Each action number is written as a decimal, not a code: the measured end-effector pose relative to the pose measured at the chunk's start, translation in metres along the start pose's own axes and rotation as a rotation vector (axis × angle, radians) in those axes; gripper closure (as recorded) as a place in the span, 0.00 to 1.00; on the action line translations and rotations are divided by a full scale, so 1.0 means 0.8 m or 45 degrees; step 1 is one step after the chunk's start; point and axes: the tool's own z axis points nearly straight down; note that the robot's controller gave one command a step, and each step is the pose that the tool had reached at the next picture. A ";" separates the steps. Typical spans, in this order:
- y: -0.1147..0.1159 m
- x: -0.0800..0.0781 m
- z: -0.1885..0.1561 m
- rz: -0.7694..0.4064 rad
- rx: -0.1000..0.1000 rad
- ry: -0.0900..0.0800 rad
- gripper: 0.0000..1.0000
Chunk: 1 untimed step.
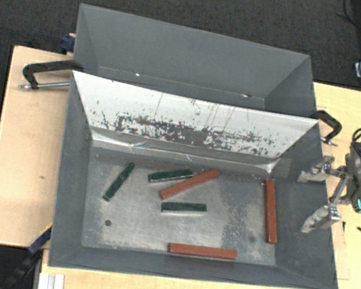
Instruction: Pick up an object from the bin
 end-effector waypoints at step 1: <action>0.001 -0.002 -0.006 -0.006 0.003 -0.011 1.00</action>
Offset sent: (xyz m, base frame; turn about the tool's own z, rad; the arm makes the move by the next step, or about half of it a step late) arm 0.0000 0.0000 0.0000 0.0000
